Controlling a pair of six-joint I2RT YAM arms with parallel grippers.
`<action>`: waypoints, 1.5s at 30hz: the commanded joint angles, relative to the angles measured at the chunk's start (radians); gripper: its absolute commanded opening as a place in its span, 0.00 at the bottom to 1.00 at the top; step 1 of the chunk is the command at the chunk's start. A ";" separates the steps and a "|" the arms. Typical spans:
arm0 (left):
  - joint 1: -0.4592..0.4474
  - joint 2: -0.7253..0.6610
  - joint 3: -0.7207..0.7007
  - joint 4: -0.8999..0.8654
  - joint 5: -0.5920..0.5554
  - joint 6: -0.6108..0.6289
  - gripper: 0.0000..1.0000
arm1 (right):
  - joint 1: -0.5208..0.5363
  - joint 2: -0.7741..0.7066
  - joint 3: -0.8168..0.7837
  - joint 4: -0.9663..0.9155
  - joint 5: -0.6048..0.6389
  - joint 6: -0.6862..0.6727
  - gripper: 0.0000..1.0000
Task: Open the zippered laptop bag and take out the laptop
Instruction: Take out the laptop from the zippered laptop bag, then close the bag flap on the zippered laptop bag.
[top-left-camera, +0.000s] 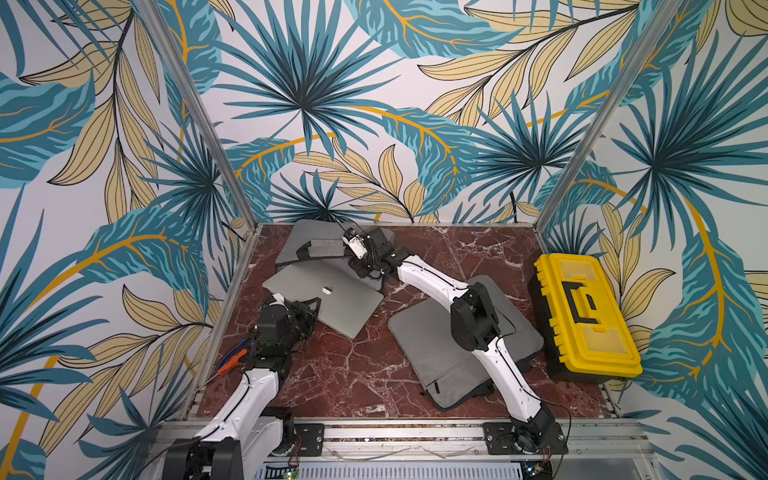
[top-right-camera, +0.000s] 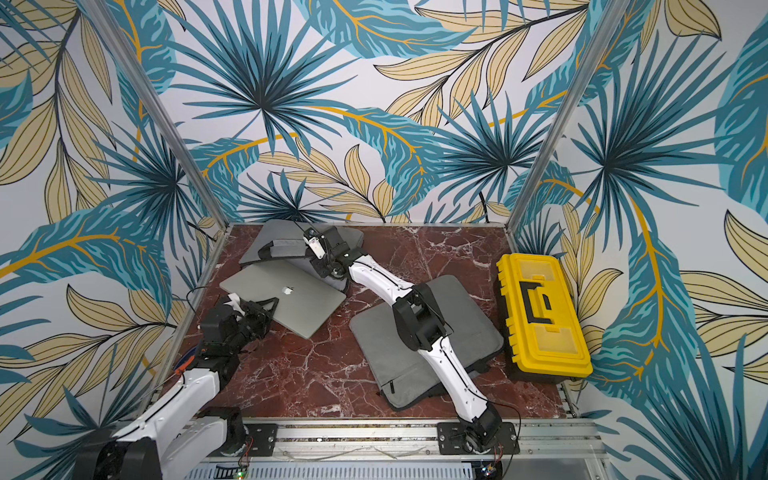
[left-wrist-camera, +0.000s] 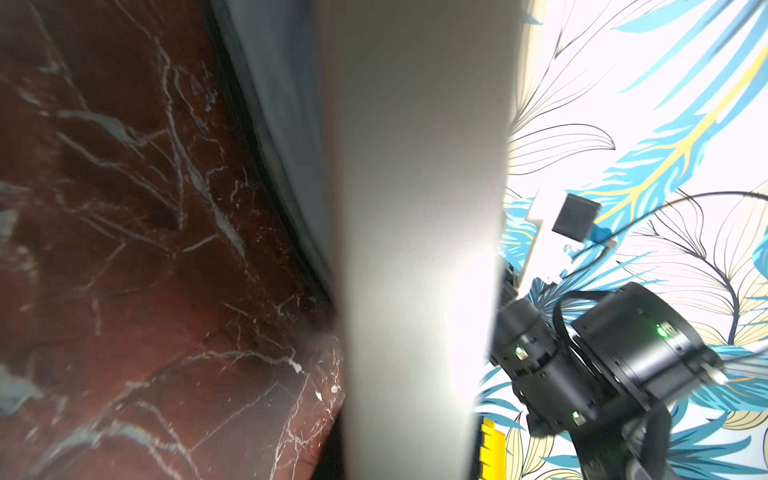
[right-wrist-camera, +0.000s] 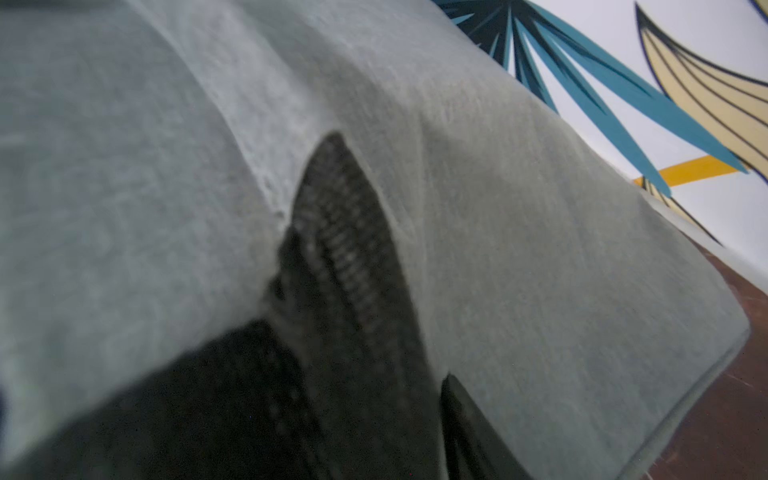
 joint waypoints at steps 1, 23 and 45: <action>0.005 -0.130 0.020 -0.060 -0.037 0.053 0.00 | 0.004 0.030 0.042 -0.052 -0.051 0.056 0.62; 0.006 -0.457 0.106 -0.421 -0.104 0.075 0.00 | -0.008 -0.299 -0.240 -0.195 -0.122 0.463 1.00; 0.007 -0.455 0.108 -0.420 -0.122 0.093 0.00 | -0.204 -0.141 -0.314 0.031 -0.073 0.893 0.92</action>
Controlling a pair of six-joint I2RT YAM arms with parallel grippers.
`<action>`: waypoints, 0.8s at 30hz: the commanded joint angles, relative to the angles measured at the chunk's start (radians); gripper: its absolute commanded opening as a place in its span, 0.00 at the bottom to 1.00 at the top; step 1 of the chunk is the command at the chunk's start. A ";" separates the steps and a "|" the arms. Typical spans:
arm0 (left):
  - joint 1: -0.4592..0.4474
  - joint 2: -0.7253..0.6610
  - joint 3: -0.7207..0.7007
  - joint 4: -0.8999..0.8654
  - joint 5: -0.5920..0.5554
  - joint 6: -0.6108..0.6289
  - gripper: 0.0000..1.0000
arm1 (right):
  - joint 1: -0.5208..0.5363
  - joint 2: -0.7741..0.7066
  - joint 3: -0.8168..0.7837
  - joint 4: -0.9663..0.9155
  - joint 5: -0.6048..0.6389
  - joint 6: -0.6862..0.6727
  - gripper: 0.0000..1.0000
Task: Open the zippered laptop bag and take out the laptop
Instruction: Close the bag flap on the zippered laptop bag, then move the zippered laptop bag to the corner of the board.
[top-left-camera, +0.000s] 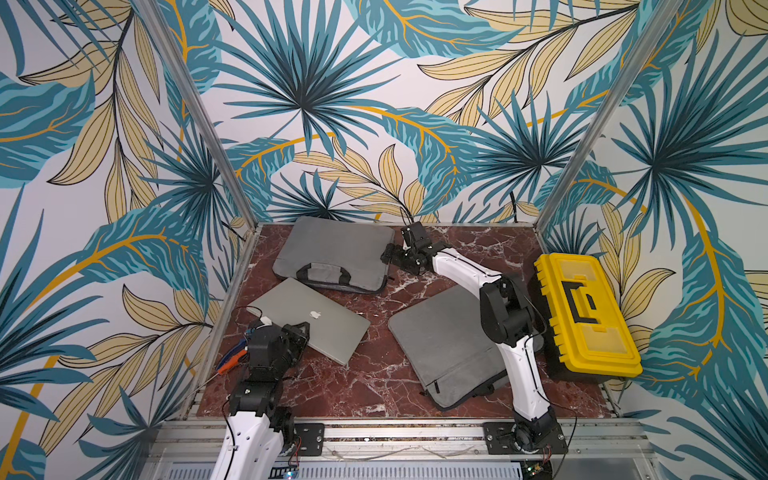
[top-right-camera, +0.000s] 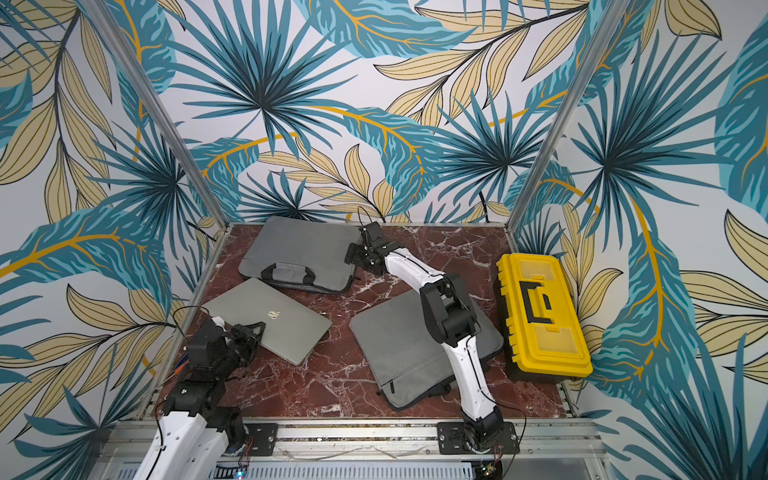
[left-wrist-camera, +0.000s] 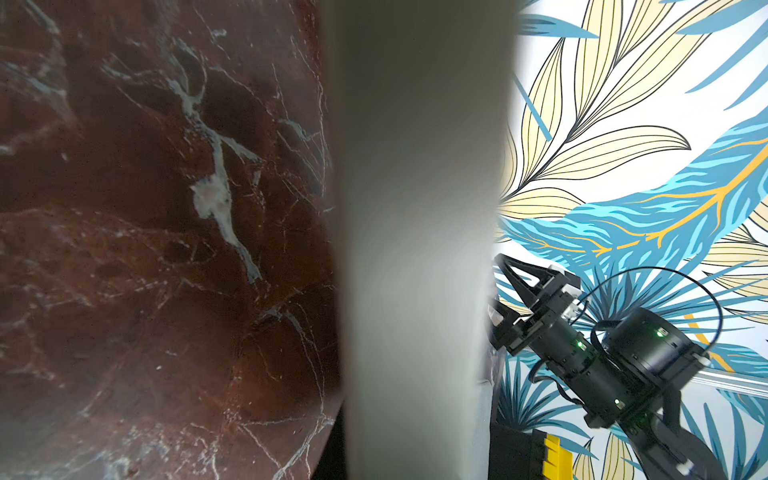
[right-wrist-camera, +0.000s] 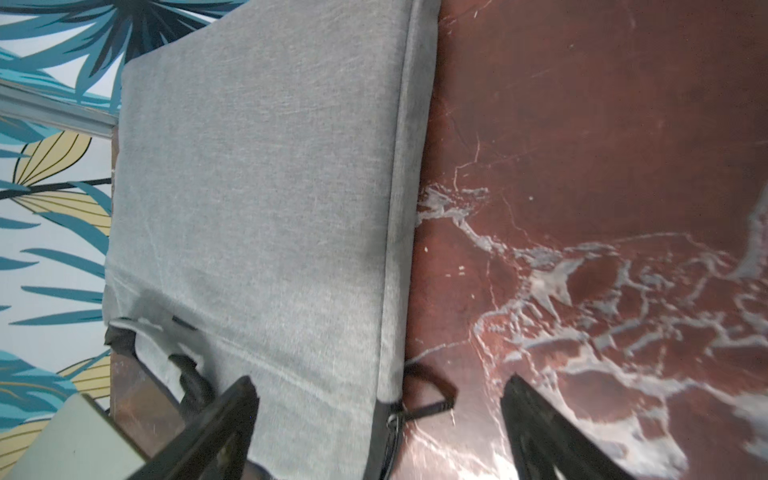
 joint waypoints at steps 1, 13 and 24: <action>0.005 -0.026 0.104 0.155 0.000 0.014 0.00 | -0.002 0.067 0.072 0.000 -0.004 0.060 0.92; 0.004 -0.026 0.062 0.155 -0.012 -0.028 0.00 | 0.015 0.287 0.372 -0.042 -0.134 0.083 0.92; 0.005 -0.028 -0.004 0.154 -0.077 -0.096 0.00 | 0.043 0.459 0.614 -0.022 -0.226 0.146 0.92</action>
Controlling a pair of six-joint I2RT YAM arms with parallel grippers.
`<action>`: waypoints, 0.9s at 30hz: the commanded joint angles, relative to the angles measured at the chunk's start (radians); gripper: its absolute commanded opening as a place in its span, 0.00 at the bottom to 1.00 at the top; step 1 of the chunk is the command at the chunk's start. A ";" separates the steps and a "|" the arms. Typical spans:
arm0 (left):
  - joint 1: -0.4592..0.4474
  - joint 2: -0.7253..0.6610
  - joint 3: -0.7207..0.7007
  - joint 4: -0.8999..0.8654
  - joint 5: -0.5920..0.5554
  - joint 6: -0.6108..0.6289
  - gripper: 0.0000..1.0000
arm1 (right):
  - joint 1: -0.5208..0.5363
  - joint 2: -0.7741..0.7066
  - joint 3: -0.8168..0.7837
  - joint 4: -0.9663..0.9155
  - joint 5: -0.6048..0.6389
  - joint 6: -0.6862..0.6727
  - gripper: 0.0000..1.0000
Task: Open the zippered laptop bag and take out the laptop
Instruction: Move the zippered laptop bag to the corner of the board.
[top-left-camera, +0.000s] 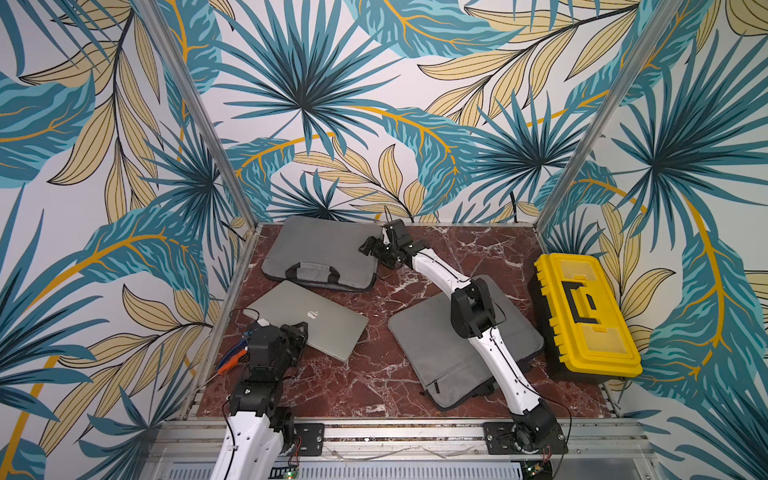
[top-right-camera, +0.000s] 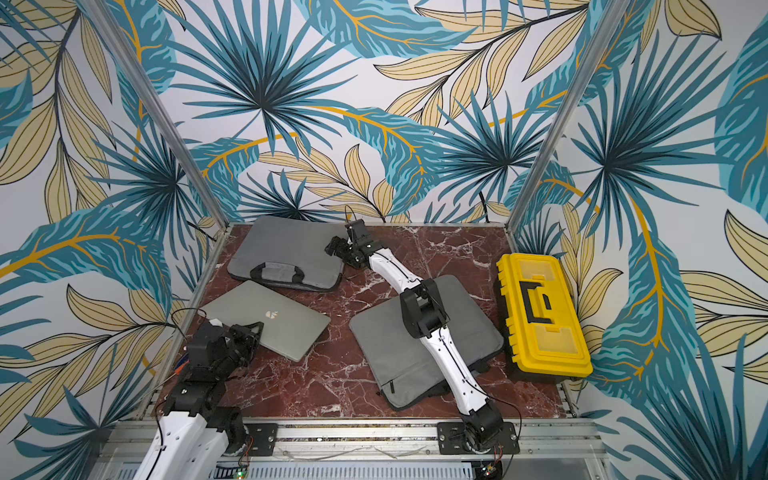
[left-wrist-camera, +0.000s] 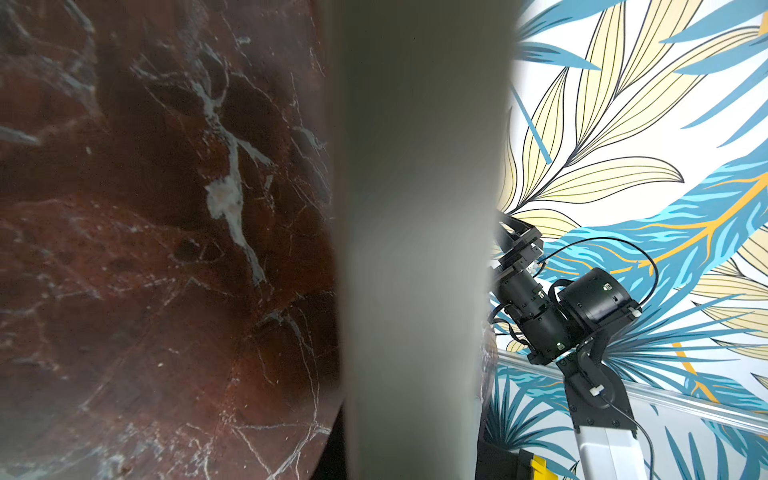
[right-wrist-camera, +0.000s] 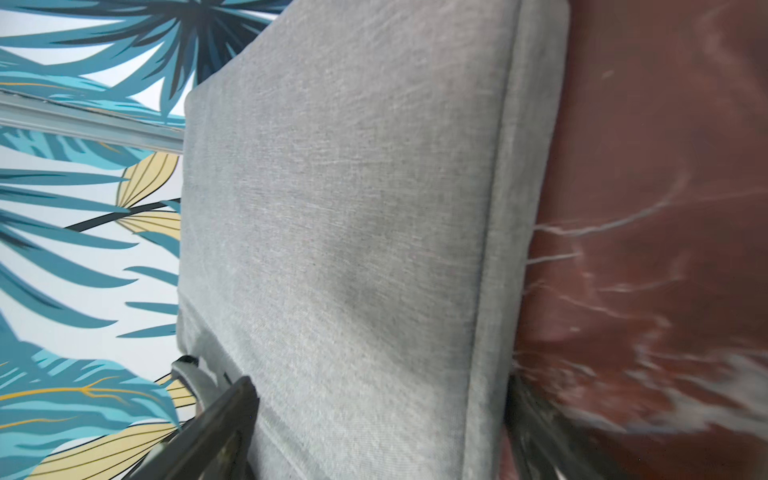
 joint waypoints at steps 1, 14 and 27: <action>0.003 -0.030 -0.009 0.154 -0.051 -0.028 0.00 | 0.013 0.040 0.031 0.003 -0.044 0.030 0.92; 0.005 -0.050 -0.127 0.156 -0.185 -0.168 0.01 | 0.014 -0.164 -0.167 -0.066 0.037 -0.124 0.95; 0.004 -0.001 -0.211 0.248 -0.195 -0.189 0.20 | 0.014 -0.445 -0.496 0.002 0.101 -0.224 0.95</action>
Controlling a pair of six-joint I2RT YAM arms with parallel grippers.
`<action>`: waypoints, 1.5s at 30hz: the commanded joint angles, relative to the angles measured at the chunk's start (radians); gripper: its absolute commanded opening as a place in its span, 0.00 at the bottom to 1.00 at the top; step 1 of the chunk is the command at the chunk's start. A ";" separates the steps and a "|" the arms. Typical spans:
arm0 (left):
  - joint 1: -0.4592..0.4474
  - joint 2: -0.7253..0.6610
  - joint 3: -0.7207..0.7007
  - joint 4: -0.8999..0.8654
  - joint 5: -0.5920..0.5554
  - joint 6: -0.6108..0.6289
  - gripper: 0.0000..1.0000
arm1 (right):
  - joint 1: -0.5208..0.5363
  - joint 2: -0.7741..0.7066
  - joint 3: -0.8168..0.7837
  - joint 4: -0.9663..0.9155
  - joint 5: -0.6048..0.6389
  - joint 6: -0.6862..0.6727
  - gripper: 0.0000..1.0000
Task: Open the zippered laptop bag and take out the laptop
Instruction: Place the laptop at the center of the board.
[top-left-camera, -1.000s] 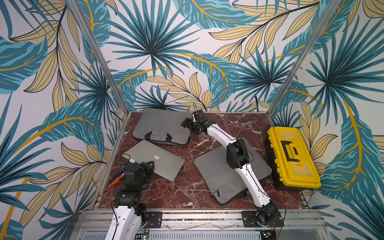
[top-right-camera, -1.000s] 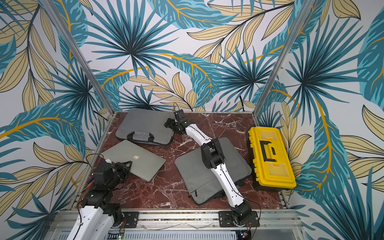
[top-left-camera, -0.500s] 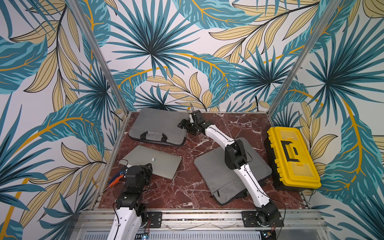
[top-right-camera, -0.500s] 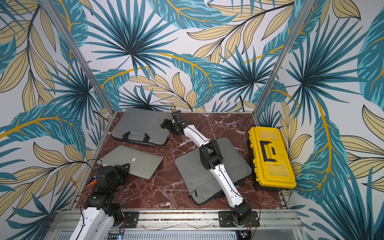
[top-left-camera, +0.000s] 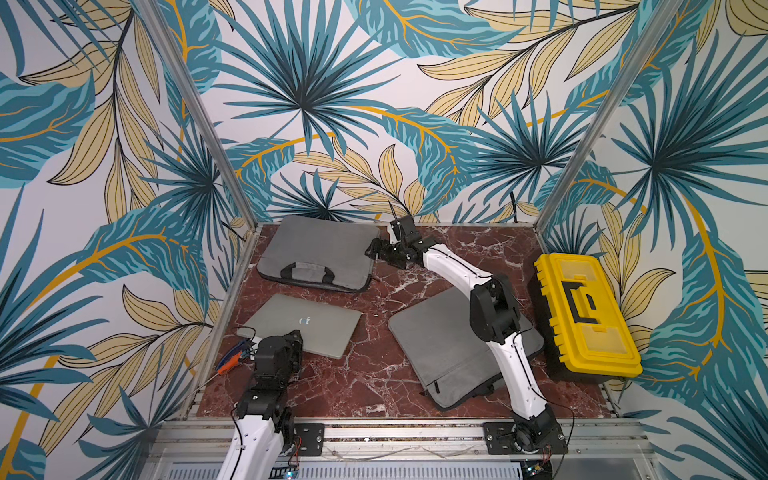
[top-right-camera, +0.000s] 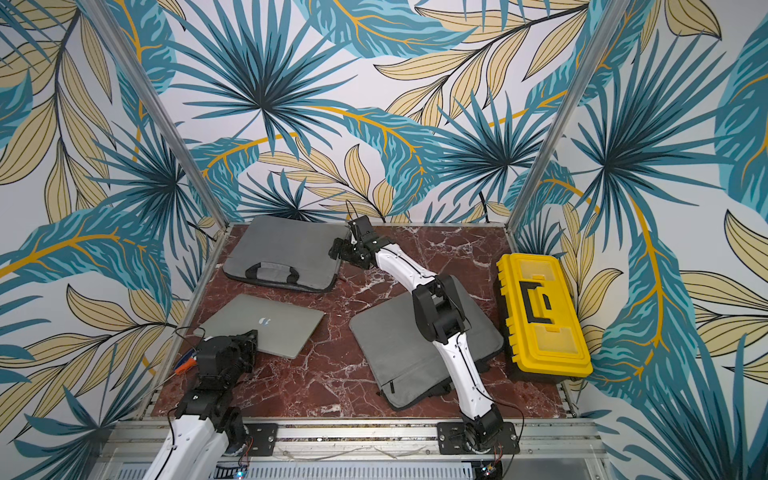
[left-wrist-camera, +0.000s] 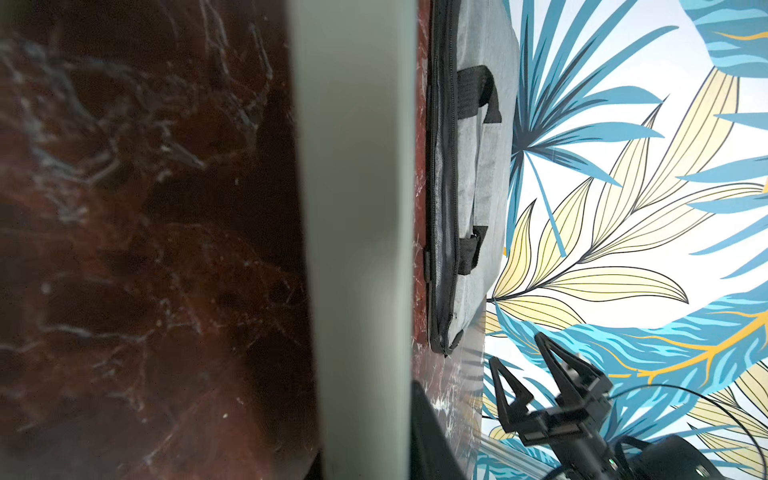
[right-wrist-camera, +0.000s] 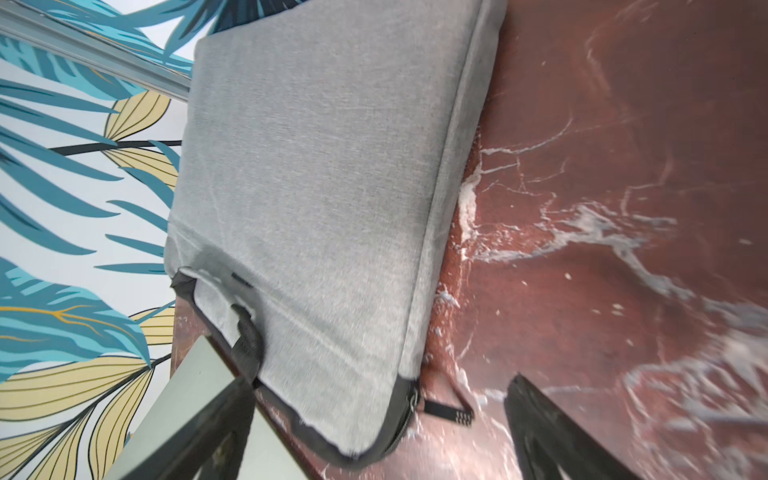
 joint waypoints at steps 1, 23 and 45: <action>0.004 0.010 -0.033 0.098 -0.029 0.005 0.20 | 0.005 -0.082 -0.081 0.030 0.037 -0.048 0.95; 0.003 0.074 -0.105 0.109 -0.074 -0.051 0.39 | 0.004 -0.281 -0.270 0.052 0.121 -0.128 0.96; -0.069 0.550 0.059 0.278 -0.005 0.043 0.39 | 0.005 -0.297 -0.289 0.070 0.122 -0.123 0.96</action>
